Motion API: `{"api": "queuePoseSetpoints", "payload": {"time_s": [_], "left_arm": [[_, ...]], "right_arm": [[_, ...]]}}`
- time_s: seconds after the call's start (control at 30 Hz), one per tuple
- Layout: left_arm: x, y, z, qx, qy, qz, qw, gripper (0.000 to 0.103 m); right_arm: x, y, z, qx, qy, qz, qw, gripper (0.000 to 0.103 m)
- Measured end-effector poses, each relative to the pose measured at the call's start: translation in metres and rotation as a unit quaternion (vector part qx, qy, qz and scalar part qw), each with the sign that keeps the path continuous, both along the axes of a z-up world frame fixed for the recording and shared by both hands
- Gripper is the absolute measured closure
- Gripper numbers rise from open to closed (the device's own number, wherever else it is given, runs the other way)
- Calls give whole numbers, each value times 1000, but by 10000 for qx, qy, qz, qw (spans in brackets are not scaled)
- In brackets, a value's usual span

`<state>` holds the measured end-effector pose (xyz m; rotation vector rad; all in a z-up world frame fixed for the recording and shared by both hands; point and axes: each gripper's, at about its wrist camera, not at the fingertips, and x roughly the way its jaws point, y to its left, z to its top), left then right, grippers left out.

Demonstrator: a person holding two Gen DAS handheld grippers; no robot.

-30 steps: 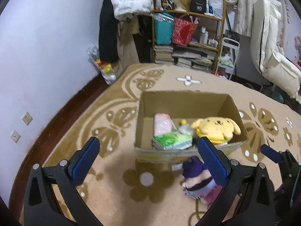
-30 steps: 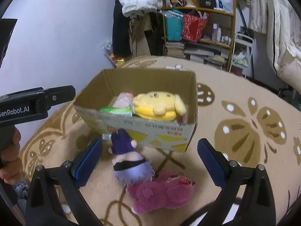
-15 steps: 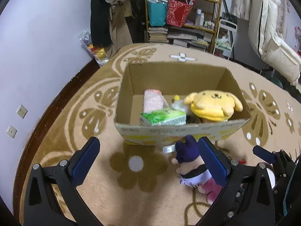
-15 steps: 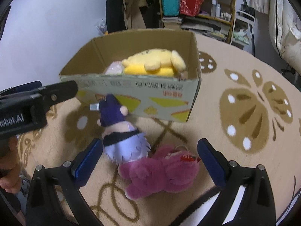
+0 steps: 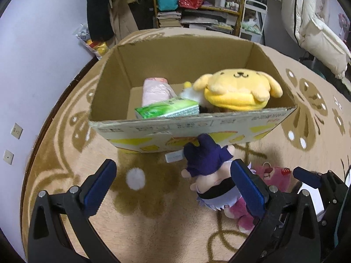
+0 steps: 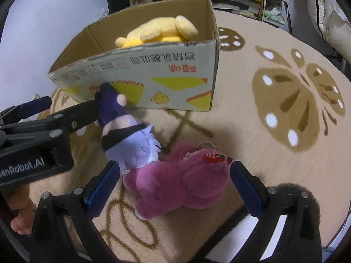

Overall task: Organize soft objects
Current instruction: 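Move both tools down to the purple-haired doll and pink bear plush, then grasp the purple-haired doll with the left tool while the right tool grasps the pink bear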

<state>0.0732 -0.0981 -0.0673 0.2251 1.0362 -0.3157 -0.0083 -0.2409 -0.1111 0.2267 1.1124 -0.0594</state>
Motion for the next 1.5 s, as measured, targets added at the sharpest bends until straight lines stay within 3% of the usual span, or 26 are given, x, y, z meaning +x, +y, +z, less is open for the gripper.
{"api": "queuePoseSetpoints", "payload": {"time_s": [0.27,0.43,1.13,1.33,1.5], "left_arm": [[-3,-13,-12,211,31,-169,9996,0],[1,-15,-21,51,75,-31,10000,0],[16,-22,-46,-79,369,81,9993,0],[23,-20,-53,-267,602,167,9977,0],[24,-24,-54,-229,485,181,9984,0]], "right_arm": [[4,-3,-22,176,403,-115,9990,0],[6,-4,-32,290,521,-140,9981,0],[10,-15,-48,438,592,-289,9969,0],[13,-12,-56,418,599,-277,9969,0],[13,-11,-54,442,602,-289,9968,0]]}}
